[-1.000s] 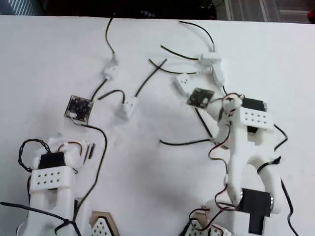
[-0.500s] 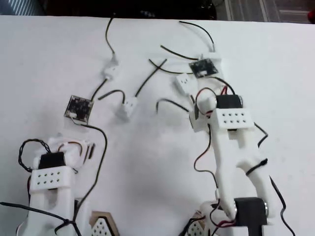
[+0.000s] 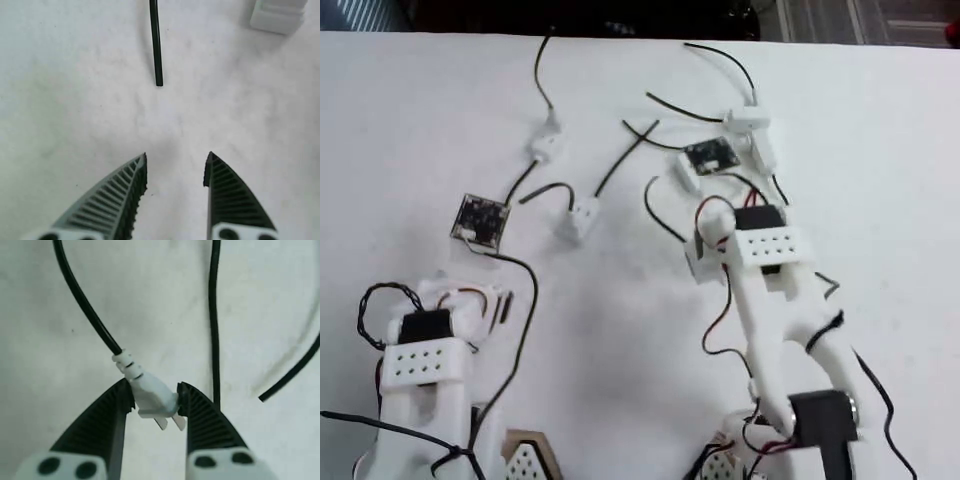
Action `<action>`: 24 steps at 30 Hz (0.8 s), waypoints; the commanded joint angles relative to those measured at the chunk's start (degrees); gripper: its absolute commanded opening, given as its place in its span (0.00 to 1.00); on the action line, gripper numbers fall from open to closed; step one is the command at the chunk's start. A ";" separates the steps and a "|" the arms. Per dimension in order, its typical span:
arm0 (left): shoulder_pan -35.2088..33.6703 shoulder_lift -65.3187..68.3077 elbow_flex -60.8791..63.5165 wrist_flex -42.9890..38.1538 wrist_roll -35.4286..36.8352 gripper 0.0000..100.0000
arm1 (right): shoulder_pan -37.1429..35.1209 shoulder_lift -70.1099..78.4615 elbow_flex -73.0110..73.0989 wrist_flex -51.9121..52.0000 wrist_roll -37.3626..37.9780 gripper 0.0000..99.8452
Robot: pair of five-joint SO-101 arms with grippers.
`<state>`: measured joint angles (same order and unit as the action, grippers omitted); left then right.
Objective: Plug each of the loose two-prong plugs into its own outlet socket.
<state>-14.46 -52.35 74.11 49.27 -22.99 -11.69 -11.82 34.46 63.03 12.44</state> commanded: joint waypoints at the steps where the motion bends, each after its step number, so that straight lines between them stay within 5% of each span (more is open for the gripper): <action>1: -0.13 -1.01 0.09 -0.62 -0.62 0.19 | -2.95 2.95 0.18 -1.01 0.09 0.07; 5: -0.13 -1.01 0.09 -0.62 -0.62 0.19 | -6.11 4.53 -0.70 4.44 2.29 0.16; 17: -0.13 -1.01 0.09 -0.62 -0.62 0.19 | -7.16 5.05 -6.86 12.97 15.47 0.15; 24: -0.13 -1.01 0.09 -0.62 -0.62 0.19 | -8.92 5.41 -6.86 12.88 16.44 0.15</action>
<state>-14.46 -52.35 74.11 49.27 -22.99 -19.78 -6.46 29.89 75.69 28.26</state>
